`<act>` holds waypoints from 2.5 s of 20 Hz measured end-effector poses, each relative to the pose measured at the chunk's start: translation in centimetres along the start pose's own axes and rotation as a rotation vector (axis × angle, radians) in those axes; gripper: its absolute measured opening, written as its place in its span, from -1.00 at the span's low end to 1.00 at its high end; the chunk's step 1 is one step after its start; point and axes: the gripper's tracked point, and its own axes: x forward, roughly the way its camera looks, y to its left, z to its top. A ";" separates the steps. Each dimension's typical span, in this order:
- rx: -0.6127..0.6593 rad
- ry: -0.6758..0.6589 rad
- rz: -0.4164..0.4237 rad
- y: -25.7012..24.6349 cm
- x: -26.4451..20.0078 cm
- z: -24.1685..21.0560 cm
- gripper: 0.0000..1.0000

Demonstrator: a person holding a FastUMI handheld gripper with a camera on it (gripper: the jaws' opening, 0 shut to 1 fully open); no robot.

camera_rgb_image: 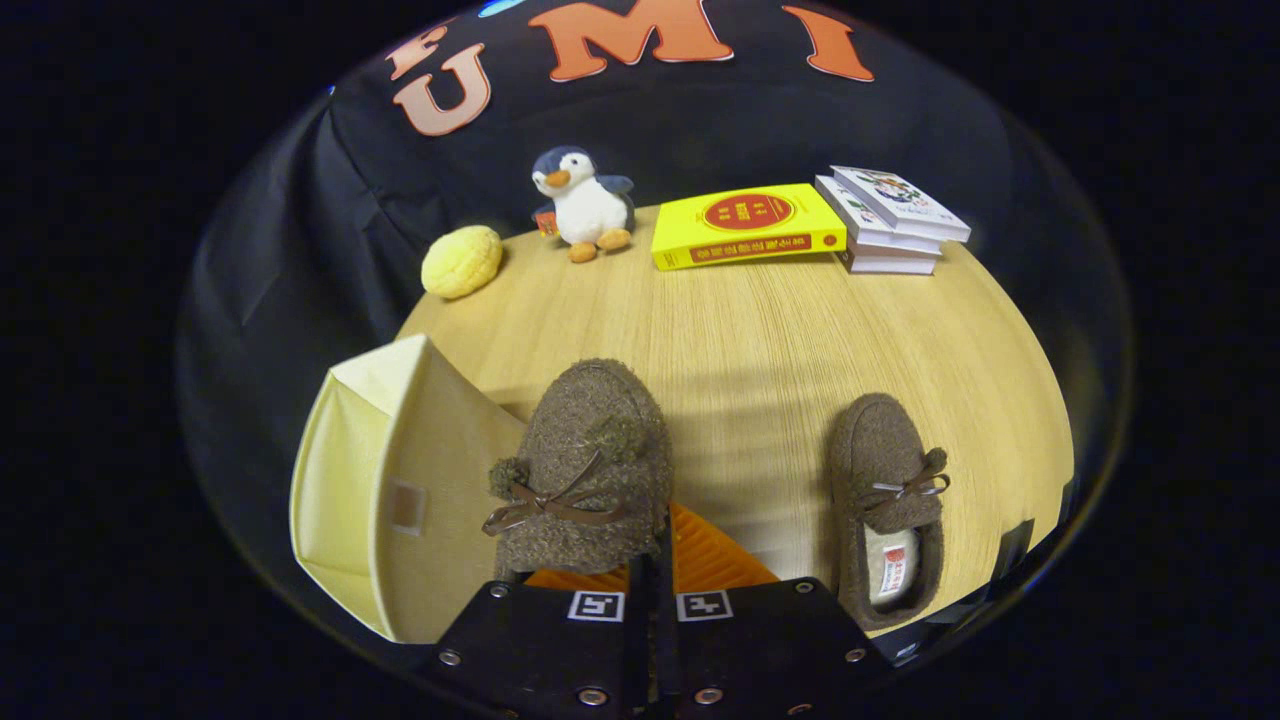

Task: Open the storage box then place both shoes into the box .Put the left shoe in first, then the right shoe, with the right side of both shoes facing outward in a uniform manner.

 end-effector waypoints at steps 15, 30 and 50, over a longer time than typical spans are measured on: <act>-0.066 0.100 0.111 20.7 0.3 -0.2 -0.90; -0.070 0.363 0.202 25.1 4.0 -7.0 -0.24; -0.163 -0.042 0.051 -12.4 -5.0 -1.3 0.93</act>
